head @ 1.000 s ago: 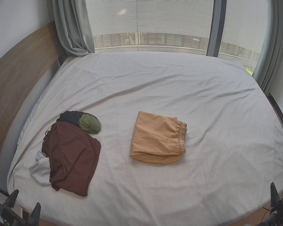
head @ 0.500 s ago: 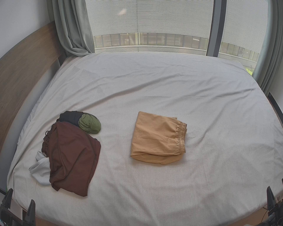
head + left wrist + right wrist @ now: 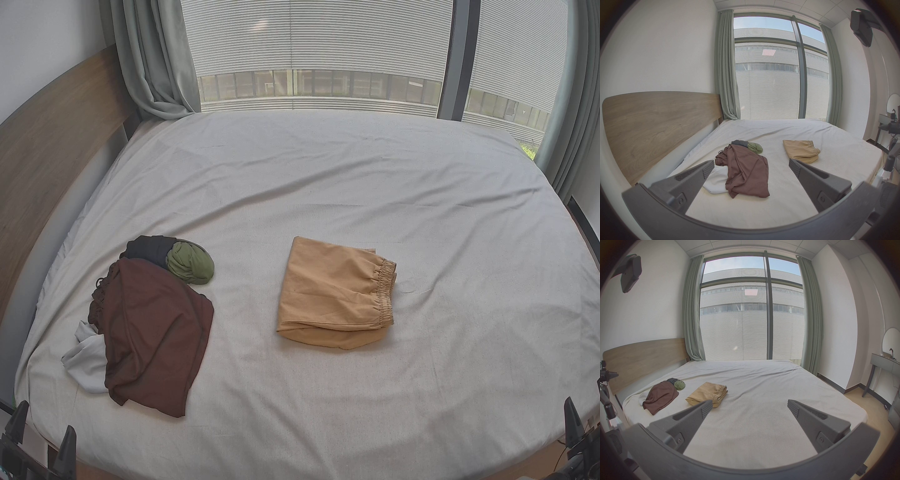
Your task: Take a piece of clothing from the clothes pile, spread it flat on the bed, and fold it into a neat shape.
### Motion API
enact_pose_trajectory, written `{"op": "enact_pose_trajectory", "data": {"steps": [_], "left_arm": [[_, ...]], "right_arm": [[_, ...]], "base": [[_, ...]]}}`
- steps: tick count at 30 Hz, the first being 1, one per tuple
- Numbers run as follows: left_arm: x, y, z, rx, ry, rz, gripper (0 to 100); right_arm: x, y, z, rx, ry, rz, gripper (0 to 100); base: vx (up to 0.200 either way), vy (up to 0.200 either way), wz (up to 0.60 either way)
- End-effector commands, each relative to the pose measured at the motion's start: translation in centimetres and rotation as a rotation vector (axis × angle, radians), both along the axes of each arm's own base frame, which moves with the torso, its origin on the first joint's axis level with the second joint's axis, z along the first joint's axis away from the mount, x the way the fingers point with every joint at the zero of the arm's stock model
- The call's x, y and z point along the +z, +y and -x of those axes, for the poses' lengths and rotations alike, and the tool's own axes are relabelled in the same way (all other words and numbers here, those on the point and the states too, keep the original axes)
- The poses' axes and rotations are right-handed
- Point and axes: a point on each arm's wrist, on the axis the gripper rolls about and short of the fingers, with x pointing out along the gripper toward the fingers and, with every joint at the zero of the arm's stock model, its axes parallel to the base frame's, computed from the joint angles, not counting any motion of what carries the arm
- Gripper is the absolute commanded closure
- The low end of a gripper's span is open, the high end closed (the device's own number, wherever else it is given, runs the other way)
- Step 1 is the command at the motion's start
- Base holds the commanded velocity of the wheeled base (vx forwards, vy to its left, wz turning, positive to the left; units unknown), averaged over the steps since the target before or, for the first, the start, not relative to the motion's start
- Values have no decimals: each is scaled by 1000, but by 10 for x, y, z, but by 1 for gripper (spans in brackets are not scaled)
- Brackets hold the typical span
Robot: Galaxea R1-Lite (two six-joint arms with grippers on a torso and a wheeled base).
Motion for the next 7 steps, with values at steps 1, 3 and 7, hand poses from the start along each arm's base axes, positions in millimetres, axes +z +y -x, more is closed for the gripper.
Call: {"op": "enact_pose_trajectory", "data": {"steps": [1, 3, 7], "left_arm": [[-5, 0, 0, 4, 1, 6, 0], [-5, 0, 0, 4, 1, 9, 0], [-5, 0, 0, 4, 1, 7, 0]], "right_arm": [[-4, 0, -1, 1, 8, 2, 0], [-5, 0, -1, 4, 10, 2, 0], [-5, 0, -1, 4, 10, 2, 0]], "base": [[0, 0, 0], [0, 0, 0], [0, 0, 0]]}}
